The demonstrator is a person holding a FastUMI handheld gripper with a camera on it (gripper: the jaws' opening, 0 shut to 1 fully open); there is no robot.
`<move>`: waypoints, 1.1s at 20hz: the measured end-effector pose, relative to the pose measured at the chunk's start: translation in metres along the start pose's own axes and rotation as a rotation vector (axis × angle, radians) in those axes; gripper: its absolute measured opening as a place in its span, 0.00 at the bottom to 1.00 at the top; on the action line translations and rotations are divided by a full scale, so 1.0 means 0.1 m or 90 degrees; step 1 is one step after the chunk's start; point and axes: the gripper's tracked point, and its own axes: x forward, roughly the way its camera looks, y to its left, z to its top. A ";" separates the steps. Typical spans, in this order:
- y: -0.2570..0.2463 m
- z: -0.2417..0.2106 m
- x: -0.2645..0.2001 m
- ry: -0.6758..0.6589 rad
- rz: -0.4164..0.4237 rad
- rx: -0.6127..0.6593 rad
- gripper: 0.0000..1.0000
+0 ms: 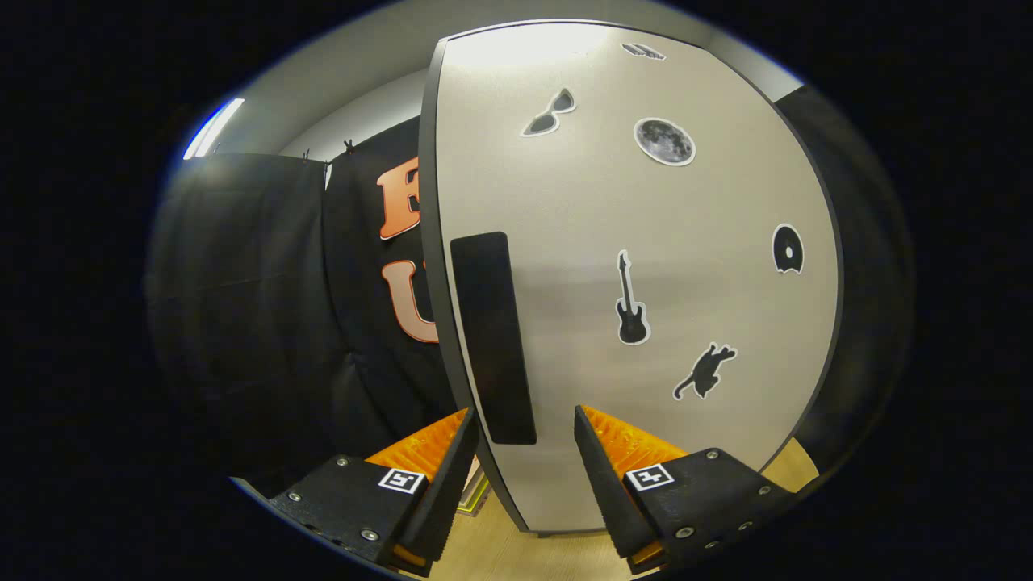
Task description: Open the shoe cabinet door, grab the shoes and put them into the shoe cabinet, then close the shoe cabinet door.
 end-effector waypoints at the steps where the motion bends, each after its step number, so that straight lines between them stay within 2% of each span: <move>1: -0.02 0.02 -0.09 -0.003 -0.006 -0.008 0.76; 5: -0.17 0.12 -0.52 -0.007 -0.032 -0.020 0.76; 15: -0.64 0.22 -1.81 -0.022 -0.142 -0.034 0.79; 22: -0.80 0.24 -2.36 -0.037 -0.190 -0.040 0.80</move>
